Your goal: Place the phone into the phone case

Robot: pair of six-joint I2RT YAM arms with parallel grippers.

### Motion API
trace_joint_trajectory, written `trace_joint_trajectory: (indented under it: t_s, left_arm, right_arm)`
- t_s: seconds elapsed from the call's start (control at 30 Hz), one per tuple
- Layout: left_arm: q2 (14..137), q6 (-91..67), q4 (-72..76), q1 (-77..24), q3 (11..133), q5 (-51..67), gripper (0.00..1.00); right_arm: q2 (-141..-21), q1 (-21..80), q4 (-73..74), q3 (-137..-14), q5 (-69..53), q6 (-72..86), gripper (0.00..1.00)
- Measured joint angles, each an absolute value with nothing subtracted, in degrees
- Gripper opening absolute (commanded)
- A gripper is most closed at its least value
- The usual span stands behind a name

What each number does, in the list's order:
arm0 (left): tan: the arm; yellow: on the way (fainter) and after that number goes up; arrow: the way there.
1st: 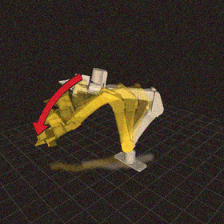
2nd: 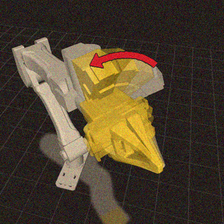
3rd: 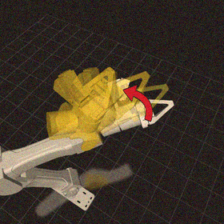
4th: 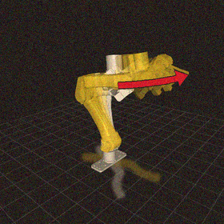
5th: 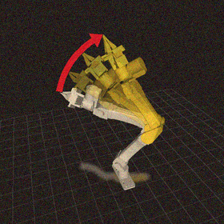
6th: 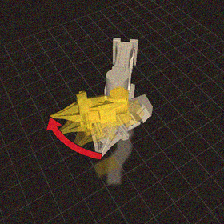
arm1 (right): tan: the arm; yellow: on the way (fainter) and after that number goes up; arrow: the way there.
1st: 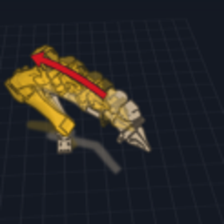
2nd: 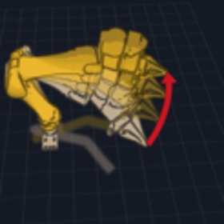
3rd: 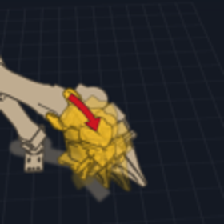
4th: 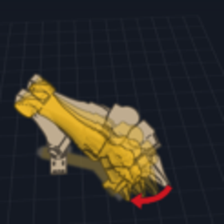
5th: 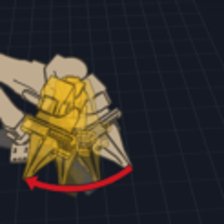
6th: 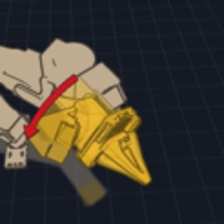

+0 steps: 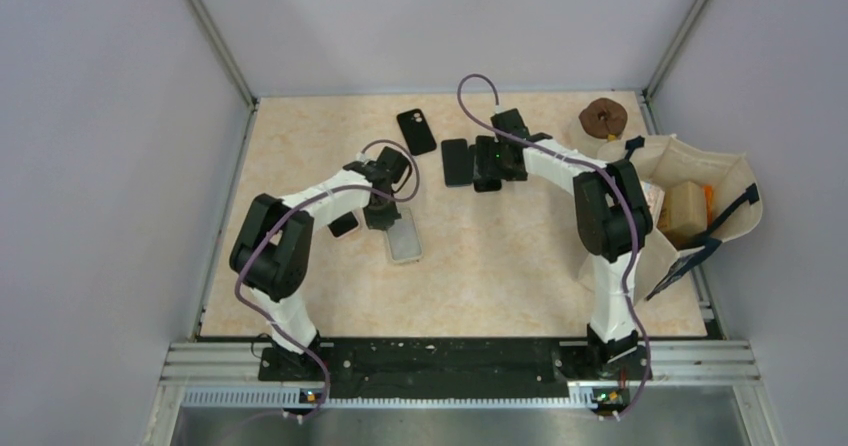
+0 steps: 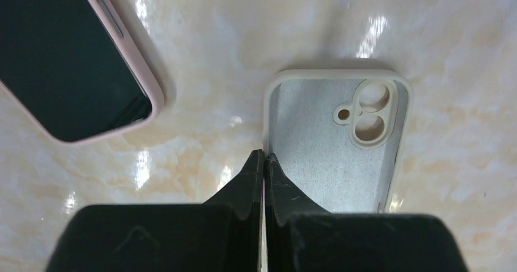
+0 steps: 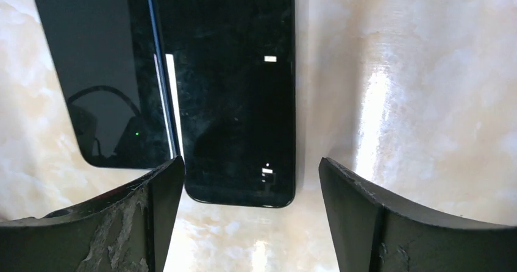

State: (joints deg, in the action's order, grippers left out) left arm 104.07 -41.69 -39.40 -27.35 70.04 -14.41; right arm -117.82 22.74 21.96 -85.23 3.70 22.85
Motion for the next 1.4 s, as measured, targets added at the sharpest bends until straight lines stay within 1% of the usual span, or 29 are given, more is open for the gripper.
trace_joint_trajectory:
  t_s: [0.2,0.47,0.87,1.03,1.2,1.3,1.4]
  left_arm:
    - [98.8,-39.4,-38.9,-28.2,65.5,-11.4,0.0]
    - [98.0,-37.8,-37.6,-28.6,65.0,-9.8,0.0]
    - [97.8,-38.5,-36.7,-33.1,62.8,-9.8,0.0]
    - [97.0,-39.0,-36.6,-33.2,62.7,-9.9,0.03]
    - [96.5,-39.4,-36.3,-33.9,62.6,-9.9,0.13]
    - [96.5,-39.7,-36.1,-34.5,62.4,-9.9,0.21]
    - [96.5,-40.2,-36.0,-34.7,62.4,-9.9,0.27]
  right_arm:
    - [-118.5,23.2,22.3,-85.2,5.0,19.9,0.83]
    - [-118.8,24.7,22.1,-85.2,6.7,17.3,0.83]
    - [-119.6,27.4,22.9,-85.8,10.2,15.5,0.83]
    - [-120.4,27.7,23.6,-87.0,11.0,15.7,0.74]
    - [-120.8,27.7,23.7,-87.5,11.1,15.8,0.61]
    - [-120.8,27.6,23.7,-87.5,11.1,16.1,0.48]
    - [-120.8,27.6,23.6,-87.4,11.0,16.2,0.45]
